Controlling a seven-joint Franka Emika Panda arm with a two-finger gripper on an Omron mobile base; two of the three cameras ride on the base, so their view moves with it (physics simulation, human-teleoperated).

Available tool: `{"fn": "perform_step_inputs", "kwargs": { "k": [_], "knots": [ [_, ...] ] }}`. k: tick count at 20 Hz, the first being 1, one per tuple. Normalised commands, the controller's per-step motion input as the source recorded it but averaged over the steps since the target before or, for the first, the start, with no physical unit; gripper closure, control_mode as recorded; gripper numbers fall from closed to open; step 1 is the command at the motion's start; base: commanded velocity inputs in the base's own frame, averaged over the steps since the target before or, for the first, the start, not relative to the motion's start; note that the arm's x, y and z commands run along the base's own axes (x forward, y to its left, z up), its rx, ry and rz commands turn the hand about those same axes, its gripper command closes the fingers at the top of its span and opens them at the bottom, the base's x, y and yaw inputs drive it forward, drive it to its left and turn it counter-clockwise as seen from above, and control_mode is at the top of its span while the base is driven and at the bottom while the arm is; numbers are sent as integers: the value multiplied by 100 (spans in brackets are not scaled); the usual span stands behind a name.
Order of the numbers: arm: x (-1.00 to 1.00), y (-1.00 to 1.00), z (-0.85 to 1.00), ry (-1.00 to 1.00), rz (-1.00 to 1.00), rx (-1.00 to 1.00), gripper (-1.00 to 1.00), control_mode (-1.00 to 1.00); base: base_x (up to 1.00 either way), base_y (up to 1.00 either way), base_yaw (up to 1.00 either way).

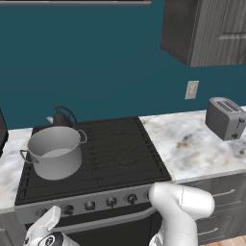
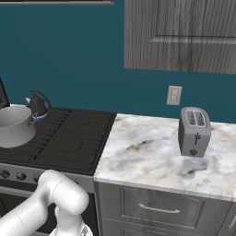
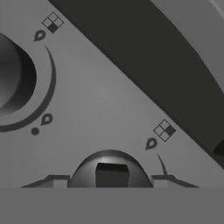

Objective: Pick the kettle from the cabinet and place it on a stove burner. Then pick the pot from the counter and place it on another stove burner. Finally, turn both burners on.

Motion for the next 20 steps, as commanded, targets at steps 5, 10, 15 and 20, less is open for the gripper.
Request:
{"fn": "perform_step_inputs", "kwargs": {
  "k": [5, 10, 15, 20],
  "knots": [
    [0, 0, 0, 1, 0, -1, -100, -100, 0, 0, 0],
    [-4, 0, 0, 0, 0, 0, -100, -100, 0, 0, 0],
    [-28, 1, 0, 0, 0, 0, -100, -100, 0, 0, 0],
    [-38, 2, 6, -4, 0, 0, -100, -100, 0, 0, 0]
  ]
}}
